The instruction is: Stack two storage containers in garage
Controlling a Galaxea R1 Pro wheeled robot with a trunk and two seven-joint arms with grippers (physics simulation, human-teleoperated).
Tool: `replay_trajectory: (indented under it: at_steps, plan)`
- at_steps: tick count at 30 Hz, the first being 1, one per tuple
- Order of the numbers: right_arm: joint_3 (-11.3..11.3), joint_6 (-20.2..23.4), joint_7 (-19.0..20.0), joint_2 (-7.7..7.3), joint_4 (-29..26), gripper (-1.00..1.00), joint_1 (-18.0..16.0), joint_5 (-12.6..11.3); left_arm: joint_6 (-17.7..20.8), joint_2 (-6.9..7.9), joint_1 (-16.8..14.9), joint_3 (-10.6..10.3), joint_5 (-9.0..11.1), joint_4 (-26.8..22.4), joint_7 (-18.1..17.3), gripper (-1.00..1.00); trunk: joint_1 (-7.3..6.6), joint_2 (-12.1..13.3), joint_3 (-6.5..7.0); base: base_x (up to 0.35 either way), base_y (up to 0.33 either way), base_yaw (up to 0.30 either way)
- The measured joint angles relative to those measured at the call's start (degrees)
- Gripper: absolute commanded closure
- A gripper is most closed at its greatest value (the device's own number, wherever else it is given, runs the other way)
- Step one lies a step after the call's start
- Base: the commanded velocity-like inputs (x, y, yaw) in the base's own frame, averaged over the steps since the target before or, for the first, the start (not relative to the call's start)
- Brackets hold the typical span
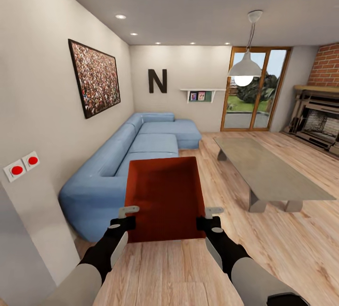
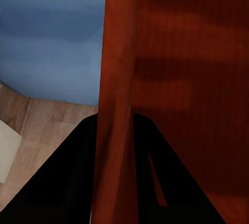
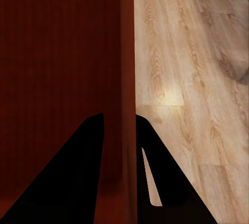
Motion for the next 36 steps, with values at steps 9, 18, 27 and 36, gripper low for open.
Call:
replay_trajectory:
  at_steps: [9,18,27,36]
  plan:
    - [0.56,0.41,-0.09,-0.10,-0.61,1.00,0.02,-0.33,-0.02,-0.01,-0.02,-0.08,0.30,-0.10,0.19,1.00,0.00,0.00,0.00,0.000,0.000,0.000]
    - [0.89,0.56,-0.14,-0.11,-0.87,1.00,0.01,-0.55,-0.02,0.34,-0.01,-0.98,1.61,-0.28,0.39,1.00,0.03,0.01,0.00,-0.119,0.000,0.000]
    - [-0.04,0.55,-0.11,-0.01,-0.83,1.00,0.02,0.44,-0.04,-0.07,-0.02,-0.23,0.63,-0.22,0.45,1.00,0.04,0.01,0.00,-0.324,0.000,0.000]
    - [1.57,0.62,-1.02,0.14,-0.91,1.00,0.01,-0.82,-0.03,0.38,-0.02,-0.13,0.61,-0.25,-0.25,1.00,0.01,0.00,0.00,-0.183,0.000,0.107]
